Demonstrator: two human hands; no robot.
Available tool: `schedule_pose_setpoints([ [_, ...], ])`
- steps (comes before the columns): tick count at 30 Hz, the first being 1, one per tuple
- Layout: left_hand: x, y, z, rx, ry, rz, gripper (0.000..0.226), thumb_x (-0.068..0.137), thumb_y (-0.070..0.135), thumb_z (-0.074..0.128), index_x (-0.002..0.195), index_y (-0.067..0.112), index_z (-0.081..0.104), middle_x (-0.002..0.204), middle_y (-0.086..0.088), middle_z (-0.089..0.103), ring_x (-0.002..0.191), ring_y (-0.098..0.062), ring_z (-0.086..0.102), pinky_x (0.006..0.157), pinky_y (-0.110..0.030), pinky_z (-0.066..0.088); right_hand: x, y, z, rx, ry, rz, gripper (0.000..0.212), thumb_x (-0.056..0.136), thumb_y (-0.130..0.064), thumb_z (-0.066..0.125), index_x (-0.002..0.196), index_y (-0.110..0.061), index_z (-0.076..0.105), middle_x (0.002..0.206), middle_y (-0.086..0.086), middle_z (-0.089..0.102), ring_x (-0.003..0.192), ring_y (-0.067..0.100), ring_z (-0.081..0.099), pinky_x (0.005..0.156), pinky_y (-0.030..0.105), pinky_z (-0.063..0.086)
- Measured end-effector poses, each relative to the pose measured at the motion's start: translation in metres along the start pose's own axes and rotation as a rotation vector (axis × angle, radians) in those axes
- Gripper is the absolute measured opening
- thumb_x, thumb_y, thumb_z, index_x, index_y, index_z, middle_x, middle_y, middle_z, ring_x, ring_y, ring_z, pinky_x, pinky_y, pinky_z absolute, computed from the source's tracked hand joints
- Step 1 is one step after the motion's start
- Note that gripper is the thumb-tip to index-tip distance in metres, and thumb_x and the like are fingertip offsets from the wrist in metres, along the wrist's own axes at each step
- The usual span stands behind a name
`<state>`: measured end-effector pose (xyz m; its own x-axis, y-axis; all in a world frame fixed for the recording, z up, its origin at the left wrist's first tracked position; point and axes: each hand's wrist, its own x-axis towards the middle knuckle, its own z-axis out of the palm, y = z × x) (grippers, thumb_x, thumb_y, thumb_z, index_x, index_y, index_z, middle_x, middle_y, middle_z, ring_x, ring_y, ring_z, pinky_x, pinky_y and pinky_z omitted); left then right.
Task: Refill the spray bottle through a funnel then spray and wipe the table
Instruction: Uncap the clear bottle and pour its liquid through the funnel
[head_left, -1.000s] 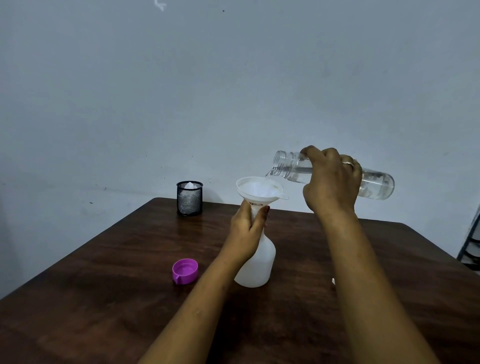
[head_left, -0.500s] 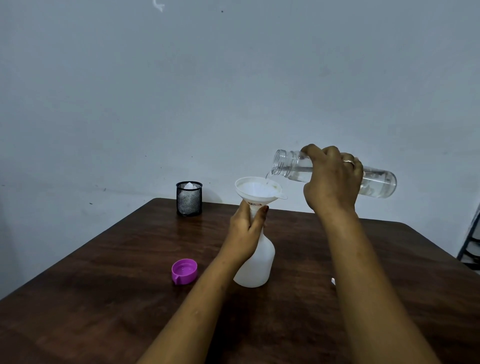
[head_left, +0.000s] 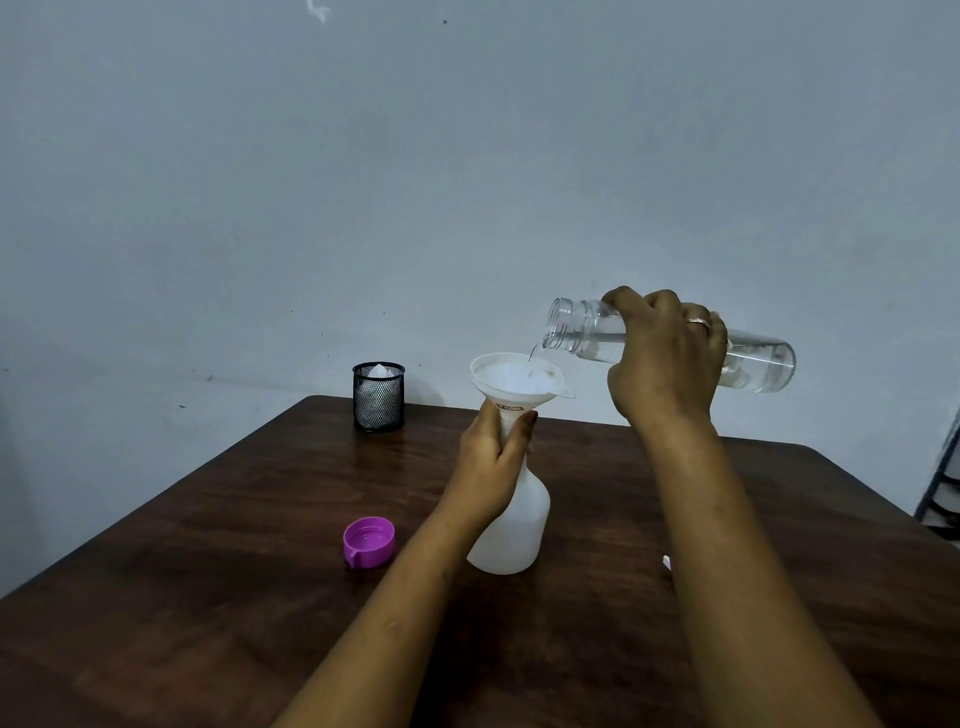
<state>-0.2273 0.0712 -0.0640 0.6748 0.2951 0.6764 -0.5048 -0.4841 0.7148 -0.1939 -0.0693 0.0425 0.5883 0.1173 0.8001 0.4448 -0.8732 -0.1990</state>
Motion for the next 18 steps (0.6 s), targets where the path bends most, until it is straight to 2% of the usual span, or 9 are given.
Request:
schedule_pose_setpoints([
  [9, -0.0002, 0.002, -0.0004, -0.005, -0.007, -0.009, 0.007, 0.097, 0.021, 0.046, 0.098, 0.017, 0.051, 0.082, 0.002, 0.059, 0.073, 0.006, 0.054, 0.065, -0.005, 0.04, -0.0002, -0.0005, -0.0011, 0.001, -0.002, -0.008, 0.065, 0.073, 0.011, 0.054, 0.124, -0.03, 0.053, 0.122, 0.006, 0.054, 0.123, 0.033, 0.043, 0.117, 0.044, 0.016],
  [14, -0.0005, 0.0024, -0.0002, -0.003, -0.003, -0.014, 0.007, 0.097, 0.022, 0.046, 0.098, 0.017, 0.051, 0.083, 0.001, 0.059, 0.077, -0.003, 0.056, 0.065, -0.005, 0.04, -0.0004, -0.0005, -0.0008, 0.009, -0.004, -0.01, 0.065, 0.073, 0.011, 0.055, 0.124, -0.029, 0.053, 0.121, 0.006, 0.054, 0.122, 0.033, 0.044, 0.117, 0.044, 0.016],
  [18, -0.0005, 0.0021, -0.0004, 0.0, -0.002, -0.006, 0.009, 0.097, 0.023, 0.046, 0.097, 0.016, 0.051, 0.082, 0.002, 0.059, 0.074, 0.002, 0.055, 0.065, -0.006, 0.04, -0.0007, -0.0012, -0.0009, 0.011, 0.003, -0.013, 0.065, 0.073, 0.012, 0.055, 0.123, -0.03, 0.053, 0.12, 0.006, 0.054, 0.122, 0.032, 0.044, 0.117, 0.044, 0.015],
])
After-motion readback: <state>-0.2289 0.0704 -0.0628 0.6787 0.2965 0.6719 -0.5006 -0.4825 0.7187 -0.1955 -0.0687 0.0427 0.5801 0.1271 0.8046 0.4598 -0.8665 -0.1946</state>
